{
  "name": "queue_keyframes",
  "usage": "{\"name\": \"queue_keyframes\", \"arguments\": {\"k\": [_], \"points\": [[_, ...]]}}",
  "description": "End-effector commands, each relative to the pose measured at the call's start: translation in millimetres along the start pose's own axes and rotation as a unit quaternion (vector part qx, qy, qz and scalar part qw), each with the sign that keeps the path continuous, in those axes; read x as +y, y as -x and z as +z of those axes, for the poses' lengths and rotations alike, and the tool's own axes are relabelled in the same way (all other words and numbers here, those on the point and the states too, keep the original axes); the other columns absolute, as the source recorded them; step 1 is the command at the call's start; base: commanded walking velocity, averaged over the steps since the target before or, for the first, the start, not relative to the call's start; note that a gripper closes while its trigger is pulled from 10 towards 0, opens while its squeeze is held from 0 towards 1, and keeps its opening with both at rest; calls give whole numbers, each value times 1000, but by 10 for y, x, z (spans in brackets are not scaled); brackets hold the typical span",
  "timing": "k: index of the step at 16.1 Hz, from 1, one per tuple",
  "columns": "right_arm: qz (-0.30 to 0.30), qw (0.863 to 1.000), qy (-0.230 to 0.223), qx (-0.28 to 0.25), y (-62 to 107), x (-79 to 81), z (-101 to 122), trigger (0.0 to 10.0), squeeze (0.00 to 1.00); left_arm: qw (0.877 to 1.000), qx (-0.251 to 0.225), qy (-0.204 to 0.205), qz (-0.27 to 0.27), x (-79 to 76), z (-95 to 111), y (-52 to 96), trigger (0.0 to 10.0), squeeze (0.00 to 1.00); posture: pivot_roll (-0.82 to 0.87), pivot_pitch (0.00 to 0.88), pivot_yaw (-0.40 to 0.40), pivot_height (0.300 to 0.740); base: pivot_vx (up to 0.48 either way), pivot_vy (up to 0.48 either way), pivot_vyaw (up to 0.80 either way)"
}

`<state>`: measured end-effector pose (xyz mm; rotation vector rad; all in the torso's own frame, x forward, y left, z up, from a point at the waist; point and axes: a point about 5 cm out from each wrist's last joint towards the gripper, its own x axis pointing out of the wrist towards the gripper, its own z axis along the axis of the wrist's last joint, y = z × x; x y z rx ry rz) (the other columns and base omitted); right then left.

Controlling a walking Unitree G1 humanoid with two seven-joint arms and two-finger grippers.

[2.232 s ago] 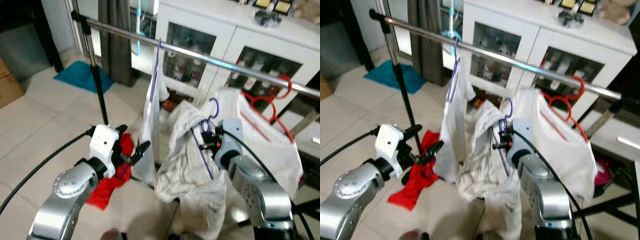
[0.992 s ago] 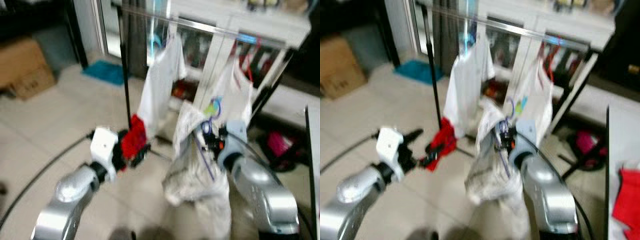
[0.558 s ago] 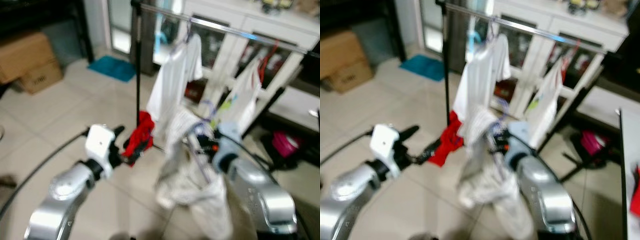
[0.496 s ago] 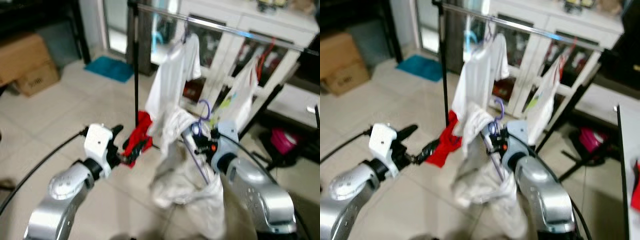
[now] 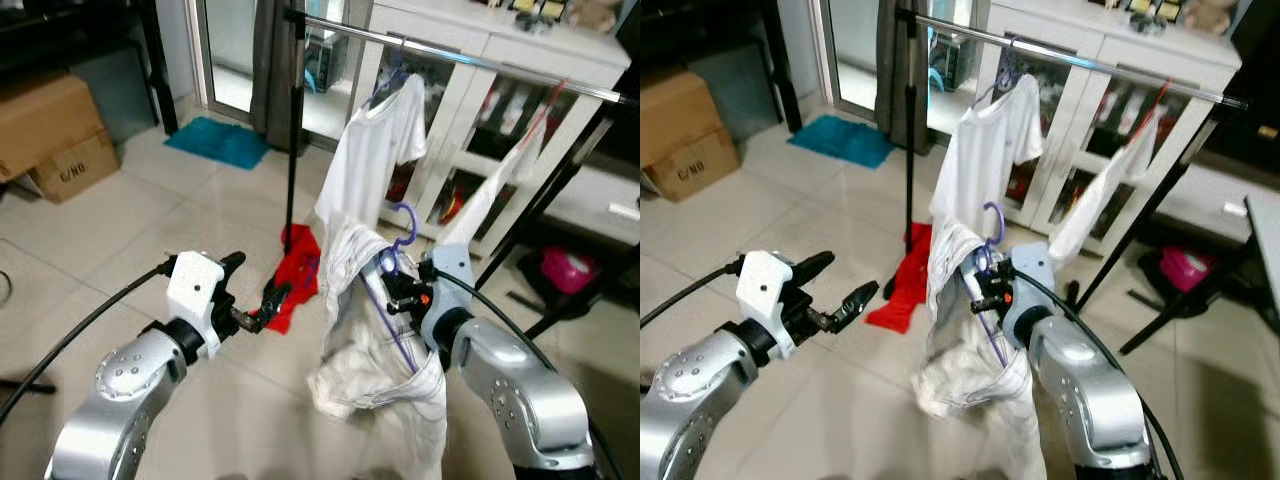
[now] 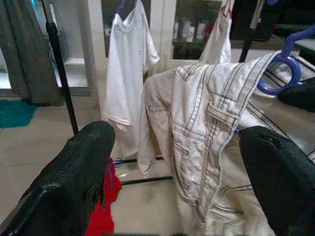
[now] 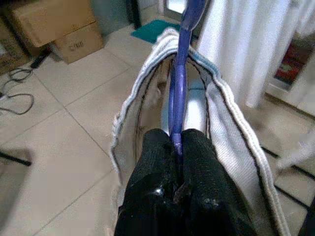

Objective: Hang hanger

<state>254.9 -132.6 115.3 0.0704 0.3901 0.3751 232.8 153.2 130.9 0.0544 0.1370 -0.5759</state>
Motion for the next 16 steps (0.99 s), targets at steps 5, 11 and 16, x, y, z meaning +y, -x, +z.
{"name": "queue_keyframes", "arguments": {"k": [5,11,16], "points": [[17,997,22,-75,-35,60,338,10000,0,999,-24,9,-21,30,124,-57,10000,1000,-18,27,-81,740,0,0,0],[94,986,41,-129,-5,223,596,0,0,997,-13,-72,-29,132,217,-284,10000,47,-30,12,-76,740,0,0,0],[140,976,25,-165,54,333,742,0,0,993,19,-111,-28,277,115,-440,0,0,-38,4,-68,740,0,0,0]]}}
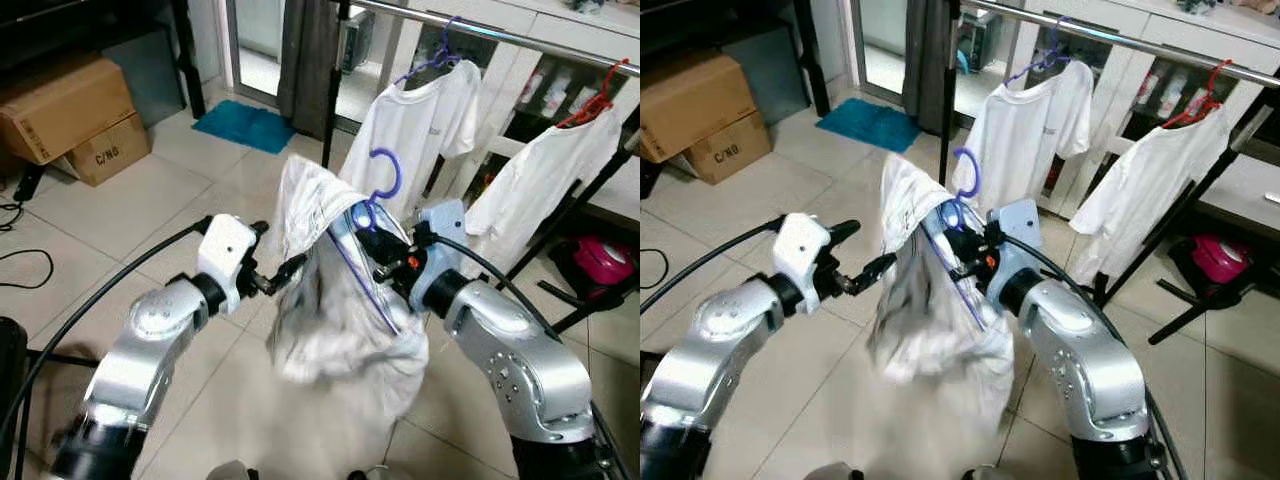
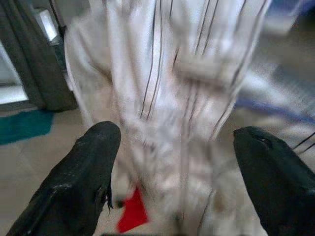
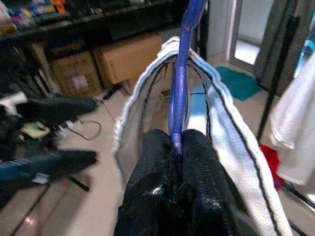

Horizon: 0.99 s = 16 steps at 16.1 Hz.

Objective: Hang hanger

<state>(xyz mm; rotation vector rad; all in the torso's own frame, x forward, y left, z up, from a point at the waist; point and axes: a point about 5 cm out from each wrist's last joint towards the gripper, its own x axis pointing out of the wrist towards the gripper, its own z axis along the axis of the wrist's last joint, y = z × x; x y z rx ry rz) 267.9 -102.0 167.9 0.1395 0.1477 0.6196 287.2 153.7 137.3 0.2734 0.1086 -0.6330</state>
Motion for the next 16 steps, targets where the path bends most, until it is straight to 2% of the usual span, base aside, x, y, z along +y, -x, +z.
{"name": "queue_keyframes", "arguments": {"k": [1,4,8,12,16], "points": [[21,998,10,-64,34,56,272,0,0,999,26,-23,0,16,-107,-47,0,0,-43,4,-64,740,0,0,0],[32,996,1,-79,47,83,320,0,0,999,37,-26,7,70,-195,-109,0,0,-46,5,-62,740,0,0,0],[36,996,-9,-83,68,75,337,0,0,1000,5,-27,9,123,-162,-216,0,0,-51,5,-62,740,0,0,0],[23,994,-27,-103,58,54,379,0,0,999,-47,-9,-3,96,-65,-245,0,0,-51,5,-66,740,0,0,0],[13,994,-25,-106,44,28,398,0,0,998,-61,-11,-18,80,-45,-213,0,0,-50,5,-66,740,0,0,0]]}}
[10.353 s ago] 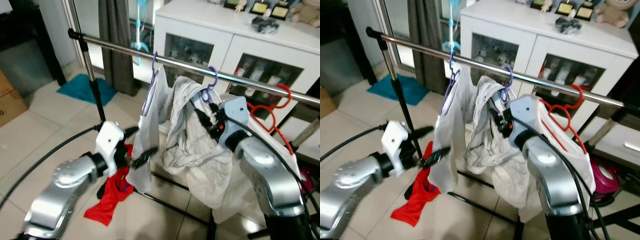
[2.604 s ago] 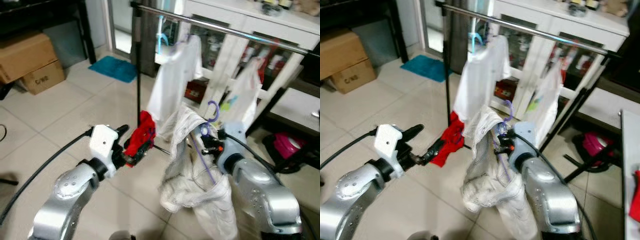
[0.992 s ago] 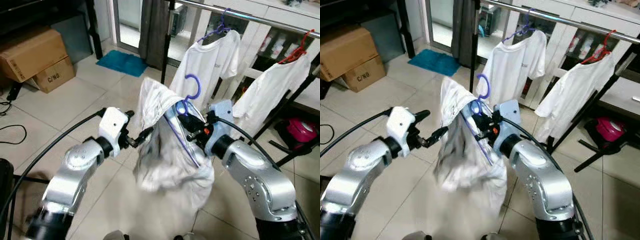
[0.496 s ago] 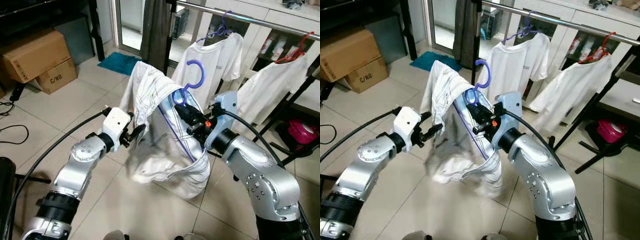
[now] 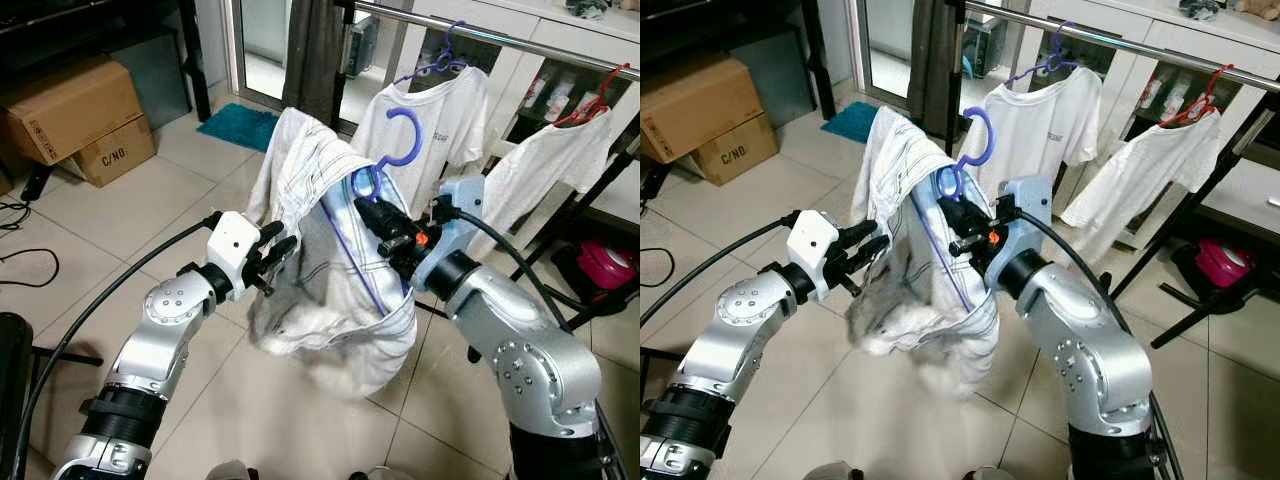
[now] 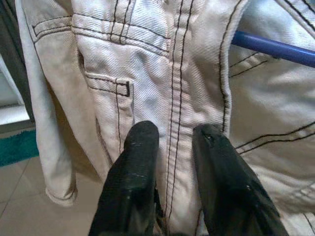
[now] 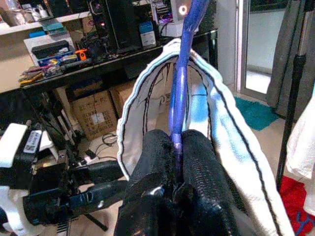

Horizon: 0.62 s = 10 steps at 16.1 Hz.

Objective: Hang hanger

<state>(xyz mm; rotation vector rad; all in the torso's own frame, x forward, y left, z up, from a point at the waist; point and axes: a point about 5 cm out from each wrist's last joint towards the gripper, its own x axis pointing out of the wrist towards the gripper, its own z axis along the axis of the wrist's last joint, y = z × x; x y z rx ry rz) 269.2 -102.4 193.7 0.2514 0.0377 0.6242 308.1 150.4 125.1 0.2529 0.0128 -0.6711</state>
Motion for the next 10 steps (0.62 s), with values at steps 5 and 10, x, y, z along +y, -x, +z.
{"name": "queue_keyframes", "arguments": {"k": [5,10], "points": [[-18,1000,1,-26,8,-58,119,0,0,1000,-25,1,-6,5,93,-5,0,0,-46,14,-70,740,0,0,0],[-6,1000,15,-18,6,-28,90,0,0,999,-36,-1,2,79,154,10,0,0,-45,14,-68,740,0,0,0]]}}
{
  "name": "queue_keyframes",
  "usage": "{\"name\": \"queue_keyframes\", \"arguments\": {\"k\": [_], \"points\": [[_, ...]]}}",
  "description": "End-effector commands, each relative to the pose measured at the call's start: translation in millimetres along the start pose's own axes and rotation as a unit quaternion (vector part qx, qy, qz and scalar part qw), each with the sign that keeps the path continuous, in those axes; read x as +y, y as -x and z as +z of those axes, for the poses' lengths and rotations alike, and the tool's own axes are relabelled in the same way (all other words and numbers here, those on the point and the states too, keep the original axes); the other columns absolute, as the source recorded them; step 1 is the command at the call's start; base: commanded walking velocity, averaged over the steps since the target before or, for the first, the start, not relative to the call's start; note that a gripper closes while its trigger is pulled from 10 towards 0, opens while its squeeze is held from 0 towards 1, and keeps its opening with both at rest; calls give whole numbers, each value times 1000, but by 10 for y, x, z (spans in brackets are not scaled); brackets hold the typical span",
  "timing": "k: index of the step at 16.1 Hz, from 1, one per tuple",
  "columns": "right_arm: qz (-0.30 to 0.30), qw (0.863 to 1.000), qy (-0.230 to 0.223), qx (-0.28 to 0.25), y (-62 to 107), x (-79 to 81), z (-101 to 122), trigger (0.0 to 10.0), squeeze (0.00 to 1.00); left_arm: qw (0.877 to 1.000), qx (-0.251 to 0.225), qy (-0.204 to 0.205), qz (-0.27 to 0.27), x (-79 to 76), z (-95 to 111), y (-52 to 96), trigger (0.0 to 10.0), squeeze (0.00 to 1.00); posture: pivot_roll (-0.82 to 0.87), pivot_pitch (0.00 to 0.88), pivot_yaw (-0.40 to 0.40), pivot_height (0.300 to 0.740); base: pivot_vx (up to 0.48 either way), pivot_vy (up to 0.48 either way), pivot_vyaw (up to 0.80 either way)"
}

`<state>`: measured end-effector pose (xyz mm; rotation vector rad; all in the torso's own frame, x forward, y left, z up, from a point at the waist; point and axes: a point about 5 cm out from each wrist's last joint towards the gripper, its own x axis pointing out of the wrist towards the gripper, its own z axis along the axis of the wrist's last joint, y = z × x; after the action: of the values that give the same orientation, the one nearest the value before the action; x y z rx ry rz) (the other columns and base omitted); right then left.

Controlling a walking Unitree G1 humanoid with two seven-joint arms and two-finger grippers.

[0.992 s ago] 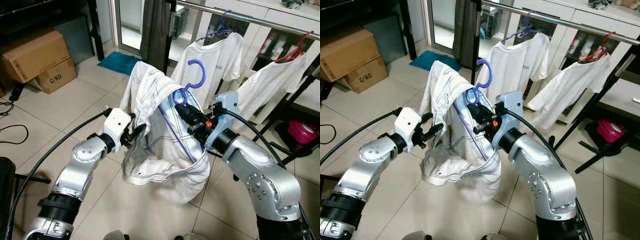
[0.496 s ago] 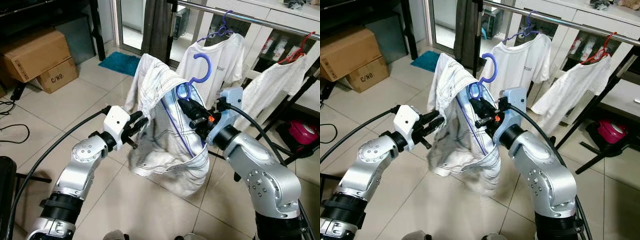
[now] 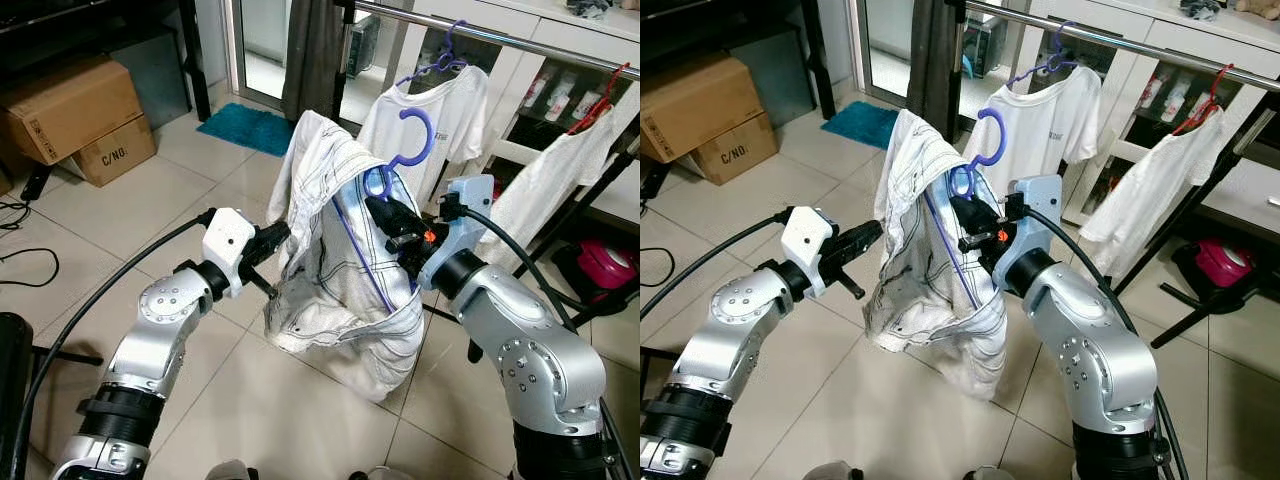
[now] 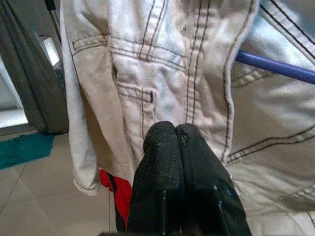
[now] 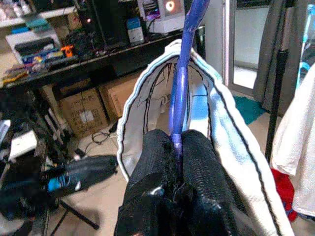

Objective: Hang hanger

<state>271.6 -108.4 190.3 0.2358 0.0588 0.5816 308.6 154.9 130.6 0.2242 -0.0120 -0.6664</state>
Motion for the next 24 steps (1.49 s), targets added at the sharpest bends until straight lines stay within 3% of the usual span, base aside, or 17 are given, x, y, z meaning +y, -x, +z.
{"name": "queue_keyframes", "arguments": {"k": [1,5,6,8,10,12,13,14,15,16,24], "points": [[21,999,15,-25,-6,50,97,0,0,999,-31,-12,3,48,139,-15,0,0,-45,14,-68,740,0,0,0],[18,999,37,-7,8,43,29,0,0,995,-96,-18,1,191,380,120,0,0,-45,12,-66,740,0,0,0],[4,998,58,6,17,-11,-15,0,0,993,-111,-33,4,248,492,171,0,0,-42,11,-66,740,0,0,0],[3,999,51,12,36,-44,-35,0,0,991,-124,-52,20,367,618,225,0,0,-42,11,-66,740,0,0,0],[10,999,36,7,35,-31,-24,0,0,992,-117,-41,14,355,597,216,0,0,-37,13,-60,740,0,0,0],[19,999,31,-12,27,-6,12,0,0,994,-101,-26,8,231,499,168,0,0,-41,10,-56,740,0,0,0],[21,999,29,-21,24,9,29,0,0,995,-97,-20,18,182,453,144,10000,0,-41,10,-56,740,0,0,0],[26,999,26,-26,23,27,42,0,0,995,-98,-12,20,134,422,126,10000,0,-43,7,-54,740,0,0,0],[32,999,23,-28,23,44,47,0,0,994,-104,-21,15,66,409,105,10000,420,-45,3,-52,740,0,0,0],[36,999,21,-27,19,59,49,0,0,994,-104,-30,6,-25,375,66,10000,1000,-46,0,-54,740,0,0,0],[54,998,23,-30,0,100,68,0,0,988,-111,-106,-17,-147,366,-24,10000,1000,-48,0,-62,740,0,0,0]]}}
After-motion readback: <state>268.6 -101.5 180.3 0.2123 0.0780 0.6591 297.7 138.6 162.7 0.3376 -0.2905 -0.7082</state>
